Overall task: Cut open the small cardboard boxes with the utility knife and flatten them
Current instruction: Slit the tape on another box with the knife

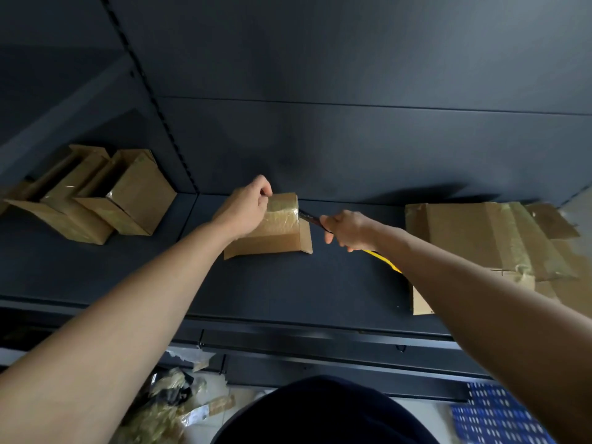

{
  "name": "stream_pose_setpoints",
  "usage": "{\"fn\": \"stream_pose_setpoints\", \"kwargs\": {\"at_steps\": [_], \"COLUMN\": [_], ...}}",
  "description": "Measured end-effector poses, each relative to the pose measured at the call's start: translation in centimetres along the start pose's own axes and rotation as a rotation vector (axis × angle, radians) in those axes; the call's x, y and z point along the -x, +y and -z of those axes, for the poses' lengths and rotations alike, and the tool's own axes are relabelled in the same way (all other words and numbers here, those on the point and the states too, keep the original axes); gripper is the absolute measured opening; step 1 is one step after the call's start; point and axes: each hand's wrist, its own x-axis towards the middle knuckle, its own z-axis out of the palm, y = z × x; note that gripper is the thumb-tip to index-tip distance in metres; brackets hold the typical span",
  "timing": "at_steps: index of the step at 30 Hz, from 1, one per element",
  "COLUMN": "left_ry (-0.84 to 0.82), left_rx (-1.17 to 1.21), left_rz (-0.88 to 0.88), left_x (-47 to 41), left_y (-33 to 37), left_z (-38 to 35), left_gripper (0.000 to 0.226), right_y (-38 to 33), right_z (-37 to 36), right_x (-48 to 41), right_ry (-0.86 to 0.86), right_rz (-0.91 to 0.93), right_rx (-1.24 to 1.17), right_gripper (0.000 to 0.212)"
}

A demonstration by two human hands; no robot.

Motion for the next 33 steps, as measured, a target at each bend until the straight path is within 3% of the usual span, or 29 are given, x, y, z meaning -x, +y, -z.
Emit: {"fn": "stream_pose_setpoints", "kwargs": {"at_steps": [1, 4, 7, 10, 16, 23, 26, 30, 33], "left_ry": [-0.013, -0.064, -0.091, -0.098, -0.115, -0.133, -0.143, -0.095, -0.017], "left_rx": [0.009, 0.006, -0.185, -0.325, -0.317, -0.347, -0.332, -0.294, -0.253], "left_rz": [-0.008, 0.014, -0.035, -0.131, -0.126, -0.108, -0.090, -0.066, -0.015], "left_x": [-0.1, -0.3, -0.3, -0.5, -0.6, -0.5, -0.3, 0.3, 0.0], "left_y": [-0.2, -0.5, -0.6, -0.7, -0.1, 0.7, 0.4, -0.5, 0.4], "left_z": [0.0, -0.1, 0.0, 0.3, 0.3, 0.1, 0.4, 0.2, 0.1], "left_gripper": [0.006, 0.028, 0.050, 0.054, 0.039, 0.039, 0.024, 0.022, 0.019], "right_y": [-0.2, -0.5, -0.4, -0.3, -1.1, -1.7, -1.0, 1.5, 1.1], "right_z": [-0.1, -0.4, -1.2, -1.6, -2.6, -2.6, -1.5, 0.5, -1.0], "right_x": [0.1, 0.1, -0.2, -0.2, -0.7, -1.7, -2.1, -2.2, -2.8], "right_ry": [-0.002, -0.033, -0.012, 0.032, 0.119, 0.185, 0.203, 0.302, 0.230], "right_rz": [0.004, -0.010, 0.015, 0.030, -0.012, -0.106, -0.184, -0.312, -0.278], "right_rx": [0.038, 0.113, 0.143, 0.155, 0.066, -0.121, -0.165, -0.083, -0.046], "right_gripper": [0.045, 0.045, 0.036, 0.033, 0.034, 0.041, 0.039, 0.040, 0.041]}}
